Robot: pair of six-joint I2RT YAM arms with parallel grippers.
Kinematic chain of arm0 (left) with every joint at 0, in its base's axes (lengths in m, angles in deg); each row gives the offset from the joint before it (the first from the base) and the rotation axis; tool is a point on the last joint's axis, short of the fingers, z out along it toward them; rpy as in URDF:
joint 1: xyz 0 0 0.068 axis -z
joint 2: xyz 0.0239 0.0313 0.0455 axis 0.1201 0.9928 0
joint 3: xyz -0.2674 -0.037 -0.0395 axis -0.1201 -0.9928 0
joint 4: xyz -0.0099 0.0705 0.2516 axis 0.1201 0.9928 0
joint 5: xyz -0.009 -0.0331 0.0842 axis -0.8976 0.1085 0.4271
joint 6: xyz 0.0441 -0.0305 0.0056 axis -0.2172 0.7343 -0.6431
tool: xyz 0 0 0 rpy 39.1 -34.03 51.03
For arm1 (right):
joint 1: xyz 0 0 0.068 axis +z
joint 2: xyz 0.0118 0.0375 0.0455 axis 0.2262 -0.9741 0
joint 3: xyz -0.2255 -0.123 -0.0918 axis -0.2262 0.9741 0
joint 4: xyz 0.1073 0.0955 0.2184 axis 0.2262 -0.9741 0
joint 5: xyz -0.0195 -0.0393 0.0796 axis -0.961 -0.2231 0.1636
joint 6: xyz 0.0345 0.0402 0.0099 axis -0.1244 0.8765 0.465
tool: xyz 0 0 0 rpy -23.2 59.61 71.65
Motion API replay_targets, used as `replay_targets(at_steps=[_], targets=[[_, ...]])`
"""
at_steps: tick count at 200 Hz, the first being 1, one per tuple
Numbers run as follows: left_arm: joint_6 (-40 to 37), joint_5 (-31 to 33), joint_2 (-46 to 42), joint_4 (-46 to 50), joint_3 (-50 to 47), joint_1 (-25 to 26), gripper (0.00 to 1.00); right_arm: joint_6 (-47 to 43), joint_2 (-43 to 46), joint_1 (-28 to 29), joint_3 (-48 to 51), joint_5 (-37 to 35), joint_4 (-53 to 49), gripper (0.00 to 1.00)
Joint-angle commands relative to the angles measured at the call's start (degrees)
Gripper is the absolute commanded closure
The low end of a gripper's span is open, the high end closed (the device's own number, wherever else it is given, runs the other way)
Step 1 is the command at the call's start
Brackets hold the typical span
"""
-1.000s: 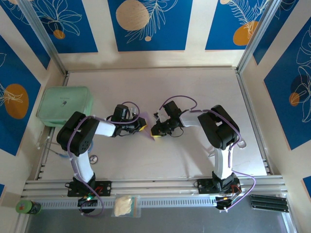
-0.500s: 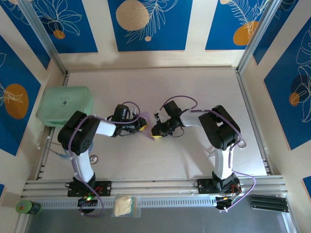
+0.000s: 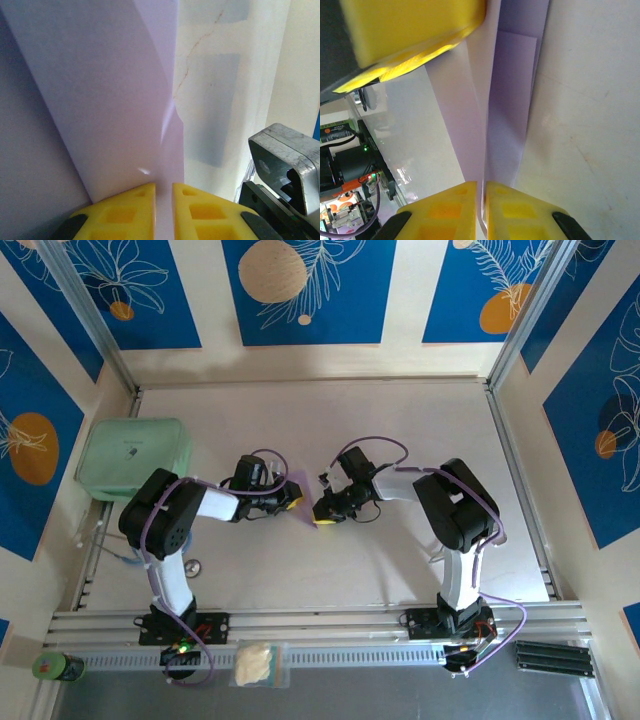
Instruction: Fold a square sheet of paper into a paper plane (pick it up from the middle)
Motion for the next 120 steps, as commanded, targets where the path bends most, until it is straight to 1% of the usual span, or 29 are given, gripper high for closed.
replay_targets(at_steps=[1, 25, 54, 78, 102, 120], targets=[[0.2, -0.5, 1.0, -0.6, -0.2, -0.1, 0.82, -0.1, -1.2, 0.2, 0.5, 0.3, -1.5, 0.87], [0.3, -0.5, 0.9, -0.6, -0.3, -0.1, 0.82, -0.2, -2.0, 0.4, 0.4, 0.1, -1.5, 0.87], [0.4, -0.4, 1.1, -0.4, -0.2, -0.1, 0.82, -0.2, -2.5, 0.5, 0.3, -0.4, -1.9, 0.9], [0.4, -0.4, 1.2, -0.2, -0.1, -0.1, 0.81, -0.3, -2.5, 0.5, 0.2, -0.8, -2.1, 0.9], [0.2, -0.3, 1.3, 0.6, 0.1, -0.1, 0.81, 0.0, -0.3, 0.3, 0.3, -1.2, -2.2, 0.85], [0.2, -0.4, 1.3, 1.0, 0.4, -0.1, 0.8, 0.5, 2.5, 0.0, 0.7, -3.2, -2.6, 0.81]])
